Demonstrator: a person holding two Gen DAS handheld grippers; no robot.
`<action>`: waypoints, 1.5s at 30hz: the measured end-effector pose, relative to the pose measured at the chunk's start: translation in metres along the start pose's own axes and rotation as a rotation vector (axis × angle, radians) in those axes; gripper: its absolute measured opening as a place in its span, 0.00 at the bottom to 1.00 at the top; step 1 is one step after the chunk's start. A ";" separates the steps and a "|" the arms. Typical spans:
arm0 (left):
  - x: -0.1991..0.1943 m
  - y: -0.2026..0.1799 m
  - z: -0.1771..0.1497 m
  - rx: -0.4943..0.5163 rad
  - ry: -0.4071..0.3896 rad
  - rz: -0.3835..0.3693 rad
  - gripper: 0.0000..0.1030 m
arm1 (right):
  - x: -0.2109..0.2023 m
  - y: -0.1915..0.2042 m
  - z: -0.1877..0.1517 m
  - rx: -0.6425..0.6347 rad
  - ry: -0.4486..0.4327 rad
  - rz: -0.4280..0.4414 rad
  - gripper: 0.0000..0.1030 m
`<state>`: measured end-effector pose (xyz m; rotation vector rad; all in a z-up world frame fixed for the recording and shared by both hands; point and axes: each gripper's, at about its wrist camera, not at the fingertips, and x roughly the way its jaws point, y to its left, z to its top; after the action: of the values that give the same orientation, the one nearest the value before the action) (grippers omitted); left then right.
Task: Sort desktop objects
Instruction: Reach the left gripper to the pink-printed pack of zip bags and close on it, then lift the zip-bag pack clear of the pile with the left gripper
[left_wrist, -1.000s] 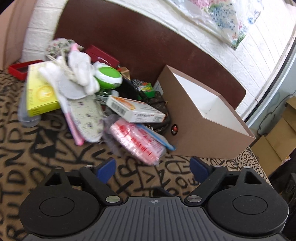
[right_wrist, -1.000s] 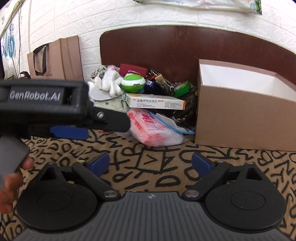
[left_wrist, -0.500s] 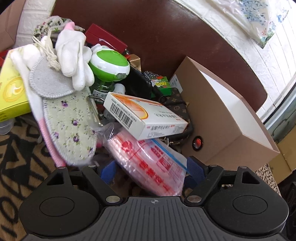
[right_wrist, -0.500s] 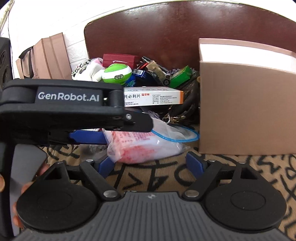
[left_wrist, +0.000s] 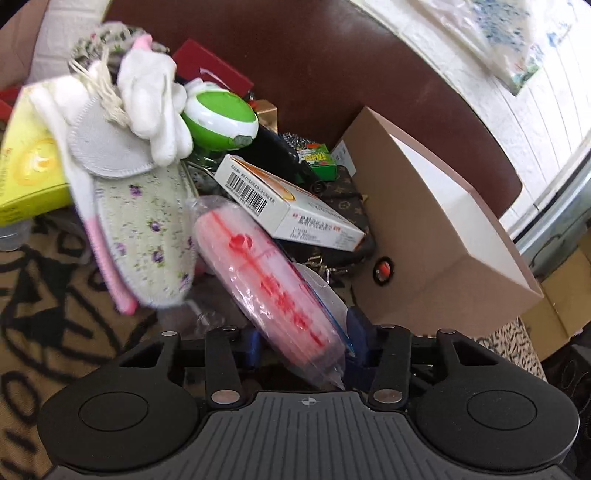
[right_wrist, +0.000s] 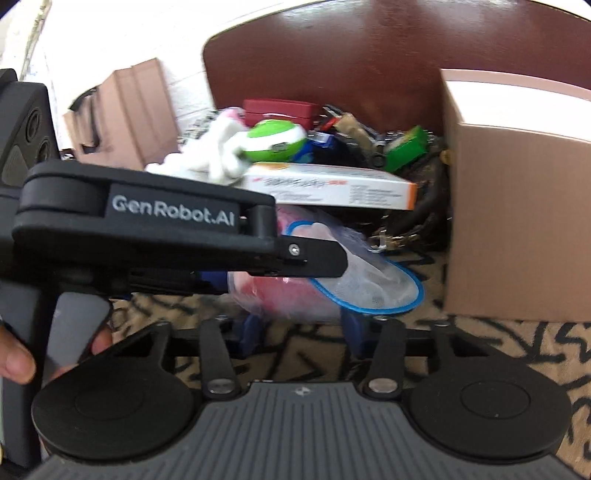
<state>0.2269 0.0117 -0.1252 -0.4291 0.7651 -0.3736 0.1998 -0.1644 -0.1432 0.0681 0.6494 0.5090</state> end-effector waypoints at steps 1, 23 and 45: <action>-0.004 0.001 -0.002 -0.008 0.002 0.003 0.39 | -0.004 0.003 -0.002 -0.006 0.002 0.014 0.43; -0.043 0.037 -0.013 -0.120 -0.046 0.068 0.81 | -0.034 0.017 -0.018 -0.035 -0.024 0.021 0.86; -0.077 0.016 -0.033 -0.030 0.058 0.036 0.50 | -0.029 0.057 -0.025 -0.086 -0.005 0.142 0.69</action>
<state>0.1549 0.0537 -0.1097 -0.4335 0.8349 -0.3427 0.1409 -0.1309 -0.1350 0.0340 0.6200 0.6732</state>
